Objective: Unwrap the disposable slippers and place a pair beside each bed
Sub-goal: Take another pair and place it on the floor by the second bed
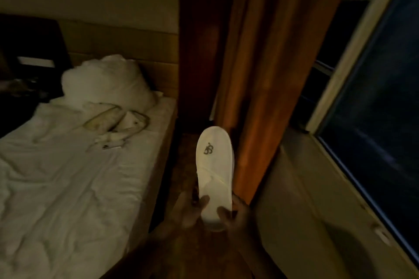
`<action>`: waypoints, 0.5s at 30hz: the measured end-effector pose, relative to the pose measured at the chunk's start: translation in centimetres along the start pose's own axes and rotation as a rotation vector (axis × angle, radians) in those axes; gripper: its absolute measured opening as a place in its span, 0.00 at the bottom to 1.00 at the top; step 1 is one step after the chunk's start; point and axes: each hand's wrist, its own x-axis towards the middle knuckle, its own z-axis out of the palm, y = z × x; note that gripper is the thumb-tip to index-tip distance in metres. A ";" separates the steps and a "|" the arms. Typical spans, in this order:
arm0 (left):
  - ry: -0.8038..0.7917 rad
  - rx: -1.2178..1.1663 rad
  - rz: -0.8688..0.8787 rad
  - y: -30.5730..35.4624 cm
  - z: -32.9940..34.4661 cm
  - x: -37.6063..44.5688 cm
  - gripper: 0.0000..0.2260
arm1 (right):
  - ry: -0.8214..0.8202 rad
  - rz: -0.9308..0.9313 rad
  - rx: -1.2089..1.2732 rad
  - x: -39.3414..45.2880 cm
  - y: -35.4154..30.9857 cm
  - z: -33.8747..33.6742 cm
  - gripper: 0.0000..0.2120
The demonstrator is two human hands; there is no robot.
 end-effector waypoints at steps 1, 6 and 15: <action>0.045 -0.071 0.008 1.1 -1.1 0.4 0.14 | -0.073 0.001 -0.011 2.1 -0.9 1.3 0.22; 0.194 -0.114 -0.005 -0.1 -7.6 5.8 0.13 | -0.270 -0.028 0.007 9.8 -5.5 8.1 0.21; 0.490 -0.264 -0.259 -4.0 -16.4 9.2 0.12 | -0.572 -0.147 -0.065 16.6 -10.5 18.3 0.18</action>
